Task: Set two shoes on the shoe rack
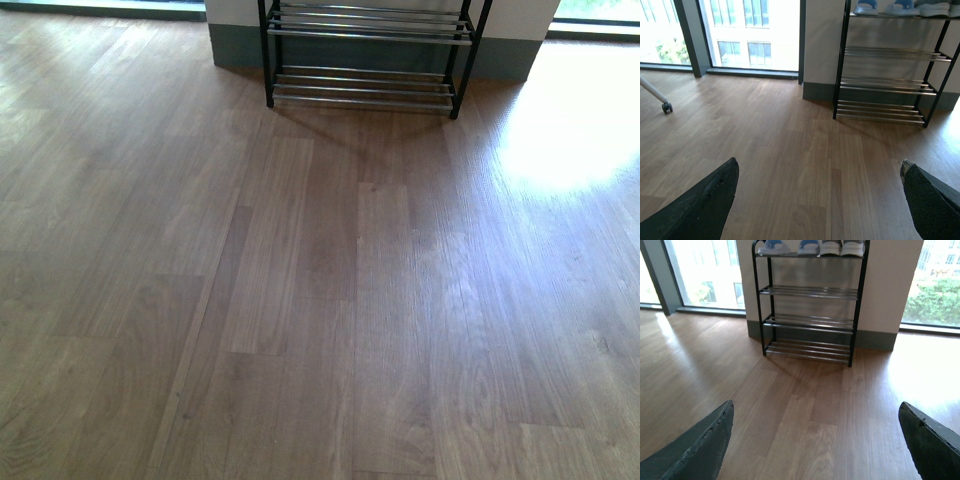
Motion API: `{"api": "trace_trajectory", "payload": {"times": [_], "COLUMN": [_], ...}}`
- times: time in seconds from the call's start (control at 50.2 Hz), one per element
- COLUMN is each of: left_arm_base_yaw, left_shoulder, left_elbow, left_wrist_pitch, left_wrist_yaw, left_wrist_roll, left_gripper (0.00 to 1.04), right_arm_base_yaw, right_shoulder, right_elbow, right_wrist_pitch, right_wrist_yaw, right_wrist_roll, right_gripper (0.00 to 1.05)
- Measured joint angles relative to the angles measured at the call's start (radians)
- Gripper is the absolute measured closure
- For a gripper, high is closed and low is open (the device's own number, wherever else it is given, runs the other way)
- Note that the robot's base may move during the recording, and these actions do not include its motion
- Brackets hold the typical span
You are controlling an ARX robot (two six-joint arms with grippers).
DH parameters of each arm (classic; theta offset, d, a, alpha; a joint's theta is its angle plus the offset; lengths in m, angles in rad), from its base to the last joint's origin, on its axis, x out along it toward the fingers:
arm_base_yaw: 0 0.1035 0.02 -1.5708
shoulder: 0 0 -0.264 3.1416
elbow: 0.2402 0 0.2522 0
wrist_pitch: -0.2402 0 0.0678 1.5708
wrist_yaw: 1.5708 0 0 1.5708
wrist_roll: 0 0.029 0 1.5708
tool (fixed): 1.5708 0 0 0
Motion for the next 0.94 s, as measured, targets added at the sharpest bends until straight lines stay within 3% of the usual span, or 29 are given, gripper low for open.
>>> {"api": "trace_trajectory", "payload": {"times": [0.936], "left_arm_base_yaw": [0.000], "left_shoulder": [0.000], "left_elbow": [0.000], "left_wrist_pitch": [0.000], "left_wrist_yaw": [0.000], "left_wrist_roll": [0.000], "left_gripper": [0.09], "right_arm_base_yaw": [0.000], "right_shoulder": [0.000], "right_elbow": [0.000], "right_wrist_pitch": [0.000], "right_wrist_yaw": [0.000], "right_wrist_roll": [0.000], "right_gripper": [0.09]}}
